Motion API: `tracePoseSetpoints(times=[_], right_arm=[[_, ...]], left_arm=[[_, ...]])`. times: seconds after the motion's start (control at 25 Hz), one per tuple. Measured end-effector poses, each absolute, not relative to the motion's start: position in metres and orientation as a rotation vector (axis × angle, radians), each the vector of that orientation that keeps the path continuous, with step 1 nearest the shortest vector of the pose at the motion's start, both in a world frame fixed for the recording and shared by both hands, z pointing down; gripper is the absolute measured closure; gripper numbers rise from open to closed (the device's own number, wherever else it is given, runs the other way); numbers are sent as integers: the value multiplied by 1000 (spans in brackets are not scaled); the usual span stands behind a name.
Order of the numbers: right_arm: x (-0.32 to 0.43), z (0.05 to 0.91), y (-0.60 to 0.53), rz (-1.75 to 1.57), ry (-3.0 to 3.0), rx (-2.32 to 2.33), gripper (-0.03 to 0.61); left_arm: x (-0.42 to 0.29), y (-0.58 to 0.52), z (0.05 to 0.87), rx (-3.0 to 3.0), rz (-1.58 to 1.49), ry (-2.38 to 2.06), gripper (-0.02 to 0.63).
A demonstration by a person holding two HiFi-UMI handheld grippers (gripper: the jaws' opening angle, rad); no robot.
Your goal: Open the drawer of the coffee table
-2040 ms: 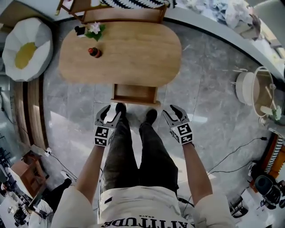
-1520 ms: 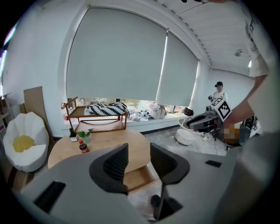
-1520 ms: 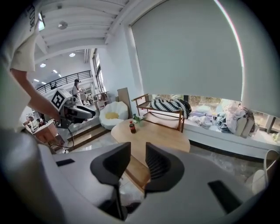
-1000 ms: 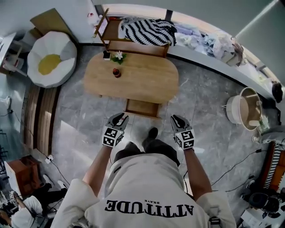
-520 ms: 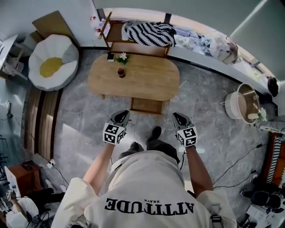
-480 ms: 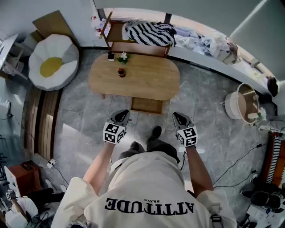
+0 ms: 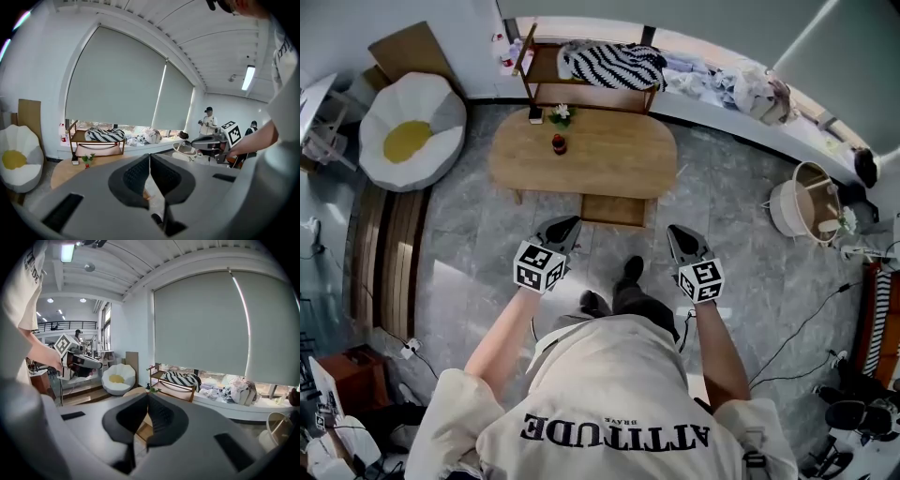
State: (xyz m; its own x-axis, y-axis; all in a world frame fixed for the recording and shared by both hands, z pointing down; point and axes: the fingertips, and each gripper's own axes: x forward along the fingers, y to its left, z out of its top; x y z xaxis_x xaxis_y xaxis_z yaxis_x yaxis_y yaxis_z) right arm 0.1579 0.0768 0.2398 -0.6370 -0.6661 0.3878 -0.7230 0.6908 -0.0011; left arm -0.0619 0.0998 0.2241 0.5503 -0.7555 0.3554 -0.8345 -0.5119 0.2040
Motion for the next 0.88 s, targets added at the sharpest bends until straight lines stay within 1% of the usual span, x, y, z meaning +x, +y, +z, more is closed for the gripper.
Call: tracePoseSetpoints(times=[0.28,0.44,0.6,0.88], right_arm=[[170,220,95,192,-2555,1171,560],[182,204,102,189,-2582,1193,560],[196,184,101,171,-2631,1188,560],[233,174,88,161,-2649,1156,560]], left_arm=[[-59,112,211,2479,301,-1316,594],[-52,115,191,2497,258,-1370,594],[-36,116,163,2534,198,-1421,594],[-14,107,148,2502,157,-1498,594]])
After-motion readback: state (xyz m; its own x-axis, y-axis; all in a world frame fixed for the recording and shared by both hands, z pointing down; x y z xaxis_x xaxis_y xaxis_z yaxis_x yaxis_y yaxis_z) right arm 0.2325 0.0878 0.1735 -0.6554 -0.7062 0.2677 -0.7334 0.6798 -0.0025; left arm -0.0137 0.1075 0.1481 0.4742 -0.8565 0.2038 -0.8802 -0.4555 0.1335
